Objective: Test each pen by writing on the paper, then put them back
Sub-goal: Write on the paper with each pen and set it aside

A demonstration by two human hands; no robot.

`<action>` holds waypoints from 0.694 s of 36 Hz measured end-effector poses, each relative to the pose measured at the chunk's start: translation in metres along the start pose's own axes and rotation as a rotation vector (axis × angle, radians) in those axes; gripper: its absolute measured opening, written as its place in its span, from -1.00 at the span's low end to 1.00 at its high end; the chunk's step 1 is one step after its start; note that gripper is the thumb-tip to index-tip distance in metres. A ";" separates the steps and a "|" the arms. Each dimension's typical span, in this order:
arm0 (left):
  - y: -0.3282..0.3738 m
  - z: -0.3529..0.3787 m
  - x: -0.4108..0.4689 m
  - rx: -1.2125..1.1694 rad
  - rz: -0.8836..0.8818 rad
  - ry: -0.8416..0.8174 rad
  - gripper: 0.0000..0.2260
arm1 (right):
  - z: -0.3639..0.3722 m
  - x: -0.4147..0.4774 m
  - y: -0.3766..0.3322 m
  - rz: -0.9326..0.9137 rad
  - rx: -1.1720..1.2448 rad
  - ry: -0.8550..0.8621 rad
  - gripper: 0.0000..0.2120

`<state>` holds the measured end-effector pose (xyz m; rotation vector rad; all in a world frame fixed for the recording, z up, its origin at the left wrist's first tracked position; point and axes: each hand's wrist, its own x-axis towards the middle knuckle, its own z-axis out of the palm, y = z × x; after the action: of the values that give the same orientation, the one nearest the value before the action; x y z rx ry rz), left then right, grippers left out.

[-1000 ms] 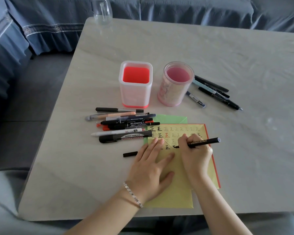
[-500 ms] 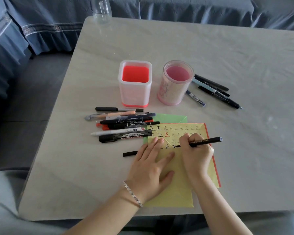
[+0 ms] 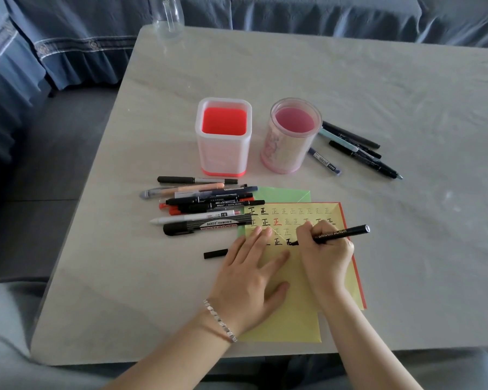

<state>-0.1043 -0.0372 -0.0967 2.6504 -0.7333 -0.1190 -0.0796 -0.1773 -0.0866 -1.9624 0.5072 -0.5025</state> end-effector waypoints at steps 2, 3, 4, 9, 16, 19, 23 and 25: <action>0.000 0.000 0.000 -0.007 0.002 0.001 -0.60 | 0.000 0.000 0.000 0.007 0.012 0.002 -0.56; 0.000 0.000 0.000 -0.010 0.002 0.001 -0.60 | 0.000 -0.001 0.000 -0.003 0.009 -0.001 -0.56; 0.000 0.000 0.000 -0.010 0.002 0.000 -0.60 | 0.000 -0.001 -0.001 -0.014 0.005 -0.004 -0.56; 0.000 0.000 0.000 -0.005 0.001 -0.011 -0.60 | 0.001 0.000 0.000 -0.055 -0.023 -0.033 -0.59; 0.000 0.000 0.000 0.002 0.002 -0.004 -0.60 | 0.002 0.000 0.003 -0.025 -0.046 0.015 -0.52; 0.000 0.000 0.000 -0.008 0.006 -0.004 -0.60 | 0.001 0.000 0.005 0.007 -0.043 0.044 -0.55; 0.000 0.001 0.000 0.003 0.021 0.015 -0.60 | 0.000 0.000 0.003 0.046 0.001 0.075 -0.57; 0.000 0.000 0.000 0.001 0.023 0.016 -0.60 | -0.001 0.001 0.003 0.073 0.039 0.099 -0.57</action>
<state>-0.1045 -0.0372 -0.0962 2.6405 -0.7580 -0.0905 -0.0799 -0.1792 -0.0887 -1.8810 0.6248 -0.5610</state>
